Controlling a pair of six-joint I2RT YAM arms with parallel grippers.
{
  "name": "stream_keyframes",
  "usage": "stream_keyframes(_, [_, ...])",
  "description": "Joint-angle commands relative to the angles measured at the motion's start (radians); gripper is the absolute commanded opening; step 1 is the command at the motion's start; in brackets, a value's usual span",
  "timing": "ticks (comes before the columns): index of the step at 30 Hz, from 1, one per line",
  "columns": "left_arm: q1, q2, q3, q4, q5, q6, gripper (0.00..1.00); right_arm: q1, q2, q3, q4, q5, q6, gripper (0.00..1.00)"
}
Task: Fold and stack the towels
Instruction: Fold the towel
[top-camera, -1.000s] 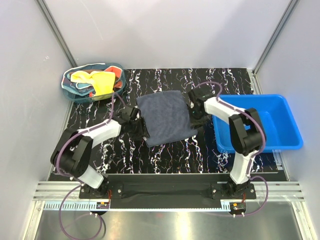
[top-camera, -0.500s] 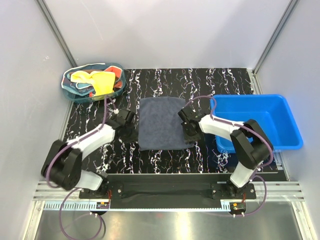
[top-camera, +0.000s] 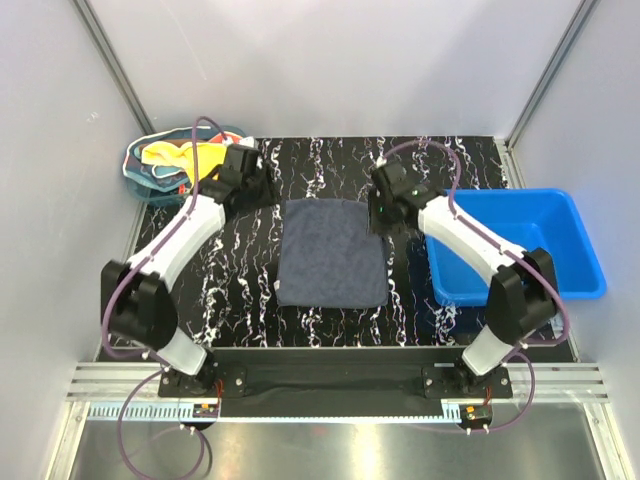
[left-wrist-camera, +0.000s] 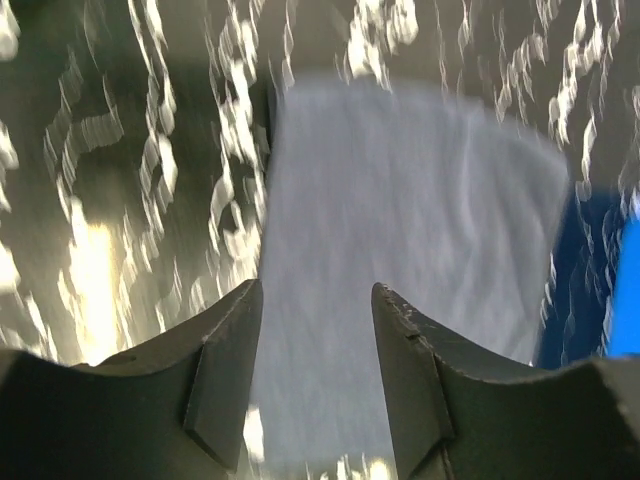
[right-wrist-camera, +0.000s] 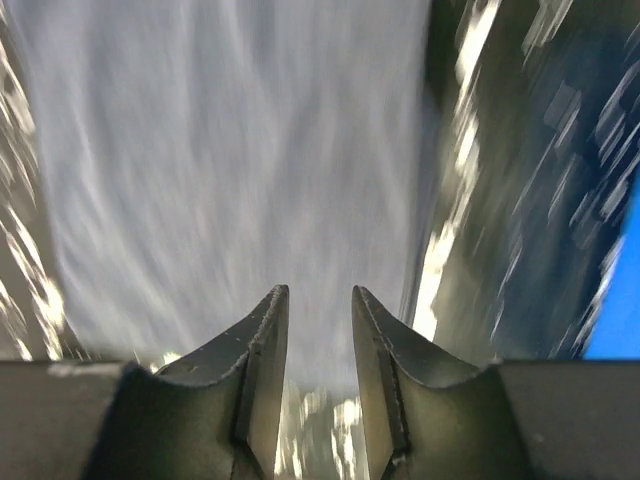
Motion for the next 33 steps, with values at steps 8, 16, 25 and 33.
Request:
stream_keyframes(8, [0.136,0.431,0.307,0.064,0.177,0.206,0.54,-0.176,0.43,0.457,0.035,-0.019,-0.186,0.41])
stream_keyframes(16, [0.139,0.626,0.419,0.073,0.223,0.252,0.54,-0.215,0.603,0.595,-0.008,-0.045,-0.218,0.42])
stream_keyframes(25, [0.138,0.731,0.492,0.077,0.299,0.243,0.51,-0.237,0.666,0.64,-0.02,-0.107,-0.041,0.43])
stream_keyframes(33, [0.139,0.777,0.544,0.056,0.292,0.241,0.44,-0.246,0.709,0.672,-0.029,-0.111,0.061,0.42])
